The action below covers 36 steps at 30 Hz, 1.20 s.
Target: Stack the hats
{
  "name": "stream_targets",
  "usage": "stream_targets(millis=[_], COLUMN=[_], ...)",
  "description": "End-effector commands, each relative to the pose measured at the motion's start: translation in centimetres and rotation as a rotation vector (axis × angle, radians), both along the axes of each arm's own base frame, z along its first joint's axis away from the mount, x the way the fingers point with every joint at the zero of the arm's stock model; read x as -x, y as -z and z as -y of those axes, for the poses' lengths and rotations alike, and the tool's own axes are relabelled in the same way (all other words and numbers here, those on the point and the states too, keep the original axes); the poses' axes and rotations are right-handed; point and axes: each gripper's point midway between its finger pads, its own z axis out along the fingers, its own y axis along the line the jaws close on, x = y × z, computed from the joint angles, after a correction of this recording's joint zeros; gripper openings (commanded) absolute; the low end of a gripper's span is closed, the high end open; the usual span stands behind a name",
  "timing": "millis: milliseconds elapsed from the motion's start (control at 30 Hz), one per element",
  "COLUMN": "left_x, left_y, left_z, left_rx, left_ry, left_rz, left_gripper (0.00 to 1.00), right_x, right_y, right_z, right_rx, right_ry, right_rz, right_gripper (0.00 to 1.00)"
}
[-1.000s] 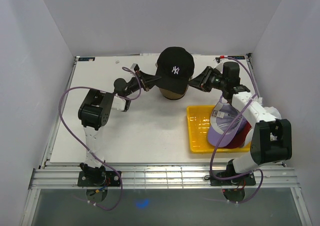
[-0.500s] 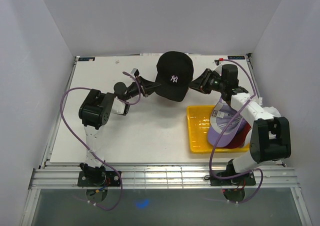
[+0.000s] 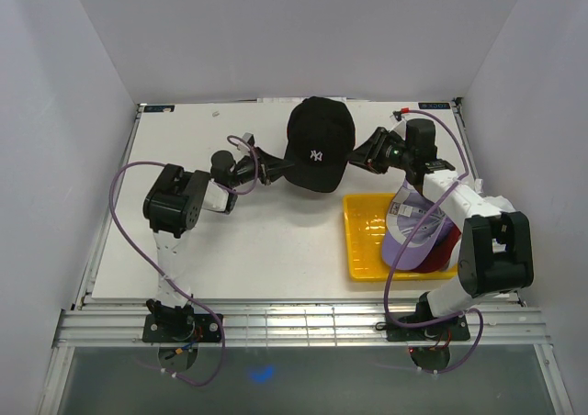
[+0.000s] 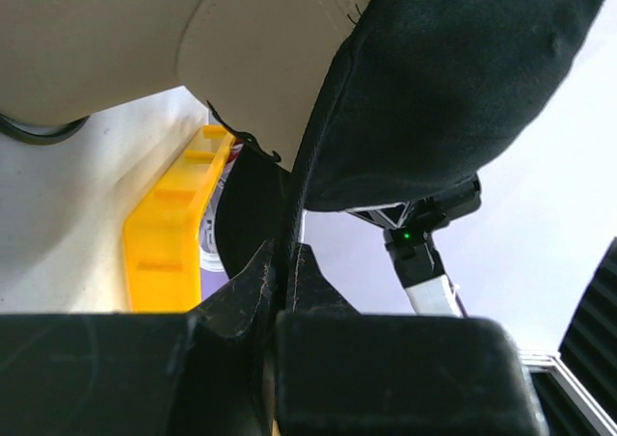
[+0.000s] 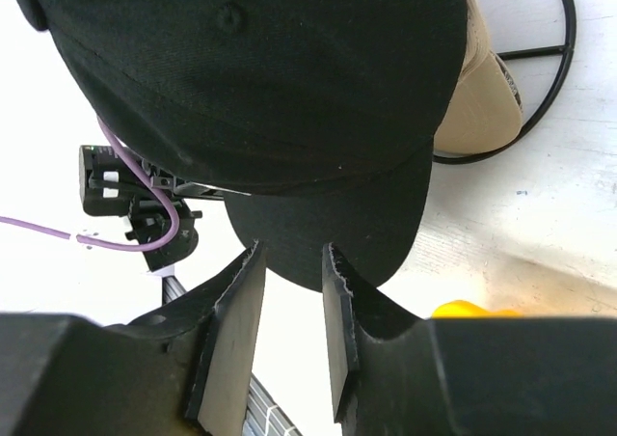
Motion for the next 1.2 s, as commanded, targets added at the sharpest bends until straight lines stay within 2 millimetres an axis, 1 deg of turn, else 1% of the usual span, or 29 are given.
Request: stream_targets(millis=[0,300,367,500,700,733,800,933,967,1033,1067,1100,1167], left_x=[1.9,1.6,1.8,1.5,1.7,1.7,1.8,2.2,2.2,2.3,2.2,2.3,2.4], left_y=[4.7,6.6,7.4,7.8,9.0,9.6,10.2,11.5,11.5,11.8,11.8,11.8,12.0], left_z=[0.0,-0.1,-0.2,-0.2,-0.5,-0.6,-0.8,-1.1,-1.1,-1.2,-1.2,-1.2,-1.3], left_rx=[-0.110,-0.196,-0.230,-0.251,-0.294,-0.313,-0.338,-0.378,-0.380,-0.387,-0.392,-0.396,-0.404], left_ry=[0.070,0.060,0.063,0.056,0.053,0.047,0.043,0.041,0.041,0.041,0.040,0.038,0.040], left_rz=[-0.186,-0.214,-0.225,-0.231,-0.249,-0.275,-0.286,-0.317,-0.316,-0.319,-0.315,-0.314,-0.312], left_gripper=[0.00,0.00,0.00,0.00,0.00,0.00,0.01,0.13,0.18,0.24,0.32,0.37,0.43], right_x=[-0.4,-0.6,-0.5,-0.5,-0.5,-0.5,-0.5,-0.6,-0.5,-0.6,-0.6,-0.6,-0.6], right_y=[-0.2,0.4,0.5,0.9,1.1,1.2,1.3,1.3,1.4,1.3,1.4,1.5,1.8], right_z=[0.1,0.2,0.3,0.3,0.4,0.4,0.4,0.4,0.5,0.4,0.5,0.5,0.5], right_rx=[0.021,0.042,0.045,0.051,0.055,0.058,0.060,0.066,0.066,0.068,0.070,0.072,0.073], right_ry=[0.000,0.004,0.004,0.005,0.005,0.004,0.004,0.004,0.004,0.003,0.004,0.003,0.003], right_rz=[0.034,0.017,0.015,0.008,0.001,0.000,-0.003,-0.001,-0.004,-0.002,-0.005,-0.005,-0.012], right_gripper=[0.37,0.38,0.38,0.38,0.38,0.38,0.38,0.38,0.38,0.38,0.38,0.38,0.38])
